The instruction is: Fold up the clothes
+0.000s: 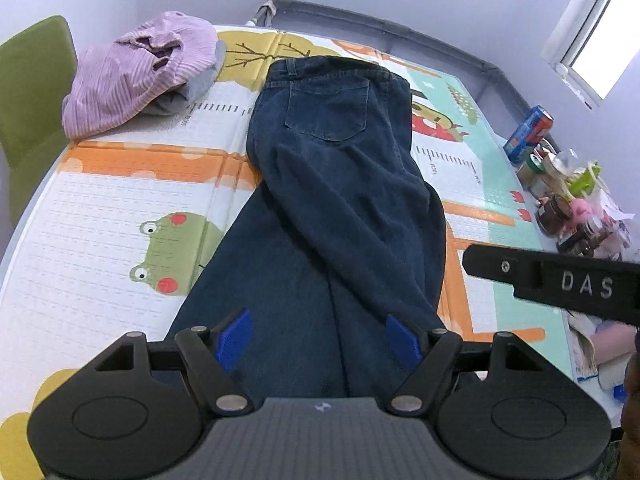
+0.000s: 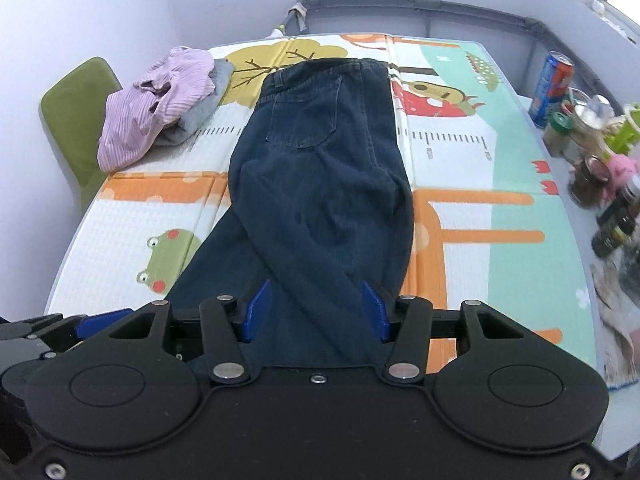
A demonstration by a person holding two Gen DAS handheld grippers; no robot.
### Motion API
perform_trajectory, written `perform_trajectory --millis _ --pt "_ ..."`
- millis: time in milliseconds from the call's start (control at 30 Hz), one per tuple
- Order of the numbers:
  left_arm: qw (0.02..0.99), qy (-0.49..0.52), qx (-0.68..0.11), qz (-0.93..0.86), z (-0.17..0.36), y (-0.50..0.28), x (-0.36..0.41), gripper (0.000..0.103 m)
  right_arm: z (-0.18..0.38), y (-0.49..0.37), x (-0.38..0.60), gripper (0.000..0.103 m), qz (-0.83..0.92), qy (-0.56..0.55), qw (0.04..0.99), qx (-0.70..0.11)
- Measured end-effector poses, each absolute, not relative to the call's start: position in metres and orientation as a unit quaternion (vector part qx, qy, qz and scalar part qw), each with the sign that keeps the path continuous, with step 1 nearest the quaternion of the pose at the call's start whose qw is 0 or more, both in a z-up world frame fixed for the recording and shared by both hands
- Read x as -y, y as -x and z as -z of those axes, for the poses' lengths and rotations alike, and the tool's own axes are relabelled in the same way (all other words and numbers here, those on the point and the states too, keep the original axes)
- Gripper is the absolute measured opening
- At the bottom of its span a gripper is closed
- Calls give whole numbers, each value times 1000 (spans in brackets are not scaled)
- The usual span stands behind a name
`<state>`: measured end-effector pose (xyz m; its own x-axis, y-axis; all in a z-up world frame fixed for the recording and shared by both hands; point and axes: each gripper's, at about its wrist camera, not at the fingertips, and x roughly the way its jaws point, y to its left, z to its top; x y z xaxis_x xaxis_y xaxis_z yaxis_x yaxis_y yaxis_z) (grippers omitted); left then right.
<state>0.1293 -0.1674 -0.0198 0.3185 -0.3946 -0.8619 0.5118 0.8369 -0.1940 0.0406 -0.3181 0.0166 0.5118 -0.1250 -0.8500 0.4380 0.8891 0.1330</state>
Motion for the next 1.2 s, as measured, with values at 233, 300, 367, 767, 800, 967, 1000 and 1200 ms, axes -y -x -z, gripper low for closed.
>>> perform_trajectory --millis 233,300,367,767,800,967,1000,1200 --pt "806 -58 -516 285 29 -160 181 76 -8 -76 333 48 158 -170 852 -470" --pt "804 -54 -517 290 31 -172 184 76 -5 -88 335 48 157 -171 851 -471" --pt "802 -51 -515 297 34 -185 187 76 -4 -103 336 48 162 -168 850 -472" --pt "797 -30 -515 314 71 -273 209 75 10 -222 352 48 169 -156 845 -483" --pt "796 -26 -516 314 75 -281 210 75 12 -233 354 48 165 -157 845 -484" --pt "797 -12 -520 308 92 -317 219 75 26 -286 365 48 146 -156 846 -489" --pt "797 -10 -521 306 94 -323 221 75 30 -297 367 48 144 -153 846 -490" --pt "798 7 -524 299 114 -354 227 75 58 -344 373 48 125 -159 841 -503"
